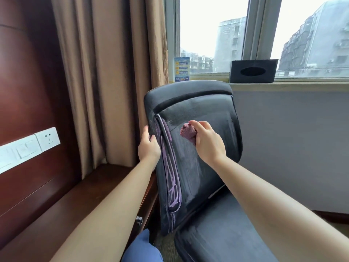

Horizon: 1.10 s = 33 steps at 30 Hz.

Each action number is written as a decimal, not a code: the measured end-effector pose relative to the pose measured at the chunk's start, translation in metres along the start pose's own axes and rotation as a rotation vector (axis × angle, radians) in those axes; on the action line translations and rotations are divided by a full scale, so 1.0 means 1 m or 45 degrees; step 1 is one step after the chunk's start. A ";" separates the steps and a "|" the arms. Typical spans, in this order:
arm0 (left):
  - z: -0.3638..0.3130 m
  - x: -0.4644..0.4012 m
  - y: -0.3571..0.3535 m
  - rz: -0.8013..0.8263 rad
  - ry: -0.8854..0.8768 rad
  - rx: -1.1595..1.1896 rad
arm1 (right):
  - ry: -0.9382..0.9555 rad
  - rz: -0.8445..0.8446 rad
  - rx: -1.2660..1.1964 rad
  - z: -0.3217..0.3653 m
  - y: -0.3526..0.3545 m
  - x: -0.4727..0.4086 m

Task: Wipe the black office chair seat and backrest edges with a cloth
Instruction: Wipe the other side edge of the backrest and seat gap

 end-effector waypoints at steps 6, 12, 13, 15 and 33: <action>-0.004 0.038 0.032 -0.103 -0.064 -0.020 | 0.061 0.014 0.048 0.027 0.027 0.028; -0.011 0.062 0.046 -0.096 -0.084 -0.030 | 0.103 0.015 0.088 0.046 0.040 0.039; -0.012 0.064 0.047 -0.095 -0.090 -0.050 | 0.099 0.008 0.081 0.047 0.041 0.039; -0.013 0.066 0.047 -0.089 -0.101 -0.065 | 0.082 -0.024 0.056 0.048 0.044 0.038; 0.073 0.159 -0.011 0.180 0.379 0.123 | -0.206 0.142 -0.183 -0.017 0.001 0.096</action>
Point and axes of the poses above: each hand's wrist, its own x-axis away from the middle knuckle, its own y-axis out of the back of the hand, z = x × y, the point moved 6 cm from there along -x, towards the middle knuckle, and after that the axes turned 11 degrees about x, right-handed, at the moved point
